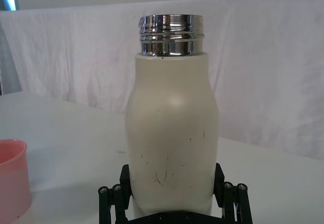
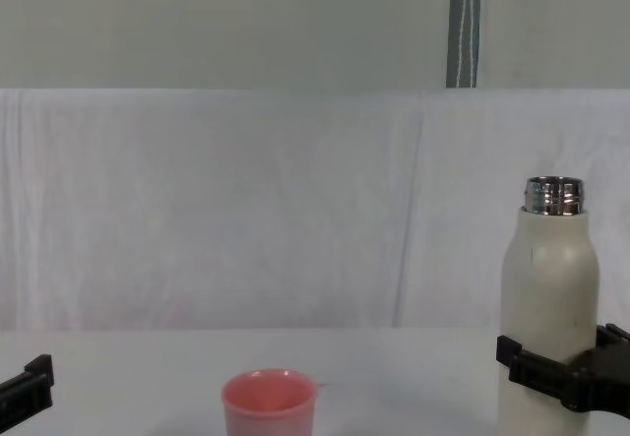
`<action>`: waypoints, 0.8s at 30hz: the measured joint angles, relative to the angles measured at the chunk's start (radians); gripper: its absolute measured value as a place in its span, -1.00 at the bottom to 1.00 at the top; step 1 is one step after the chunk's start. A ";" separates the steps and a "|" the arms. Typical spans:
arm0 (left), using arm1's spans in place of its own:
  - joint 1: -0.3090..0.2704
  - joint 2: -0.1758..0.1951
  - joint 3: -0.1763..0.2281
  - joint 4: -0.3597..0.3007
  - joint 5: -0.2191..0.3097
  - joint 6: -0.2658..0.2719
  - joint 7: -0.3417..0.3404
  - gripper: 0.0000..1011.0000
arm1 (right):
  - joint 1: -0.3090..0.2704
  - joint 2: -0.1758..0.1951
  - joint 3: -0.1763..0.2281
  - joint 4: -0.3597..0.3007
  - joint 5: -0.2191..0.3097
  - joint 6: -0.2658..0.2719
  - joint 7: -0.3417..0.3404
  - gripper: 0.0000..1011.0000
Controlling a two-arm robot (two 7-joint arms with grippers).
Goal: Grasp the thermos with one hand and pour water into the cup lid.
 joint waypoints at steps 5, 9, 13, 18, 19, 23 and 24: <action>0.000 0.000 0.000 0.000 0.000 0.000 0.000 0.98 | 0.003 -0.002 0.001 0.002 0.000 0.005 0.004 0.88; 0.000 0.000 0.000 0.000 0.000 0.000 0.000 0.98 | 0.006 -0.003 0.001 0.003 0.004 0.017 0.006 0.88; 0.000 0.000 0.000 0.000 0.000 0.000 0.000 0.98 | 0.011 -0.003 0.001 0.004 0.008 0.026 0.011 0.88; 0.000 0.000 0.000 0.000 0.000 0.000 0.000 0.98 | 0.017 -0.003 0.000 0.008 0.012 0.032 0.013 0.88; 0.000 0.000 0.000 0.000 0.000 0.000 0.000 0.98 | 0.017 -0.004 0.000 0.008 0.012 0.032 0.013 0.88; 0.000 0.000 0.000 0.000 0.000 0.000 0.000 0.98 | 0.021 -0.005 -0.001 0.013 0.016 0.032 0.014 0.88; 0.000 0.000 0.000 0.000 0.000 0.000 0.000 0.98 | 0.021 -0.005 -0.001 0.013 0.016 0.032 0.015 0.88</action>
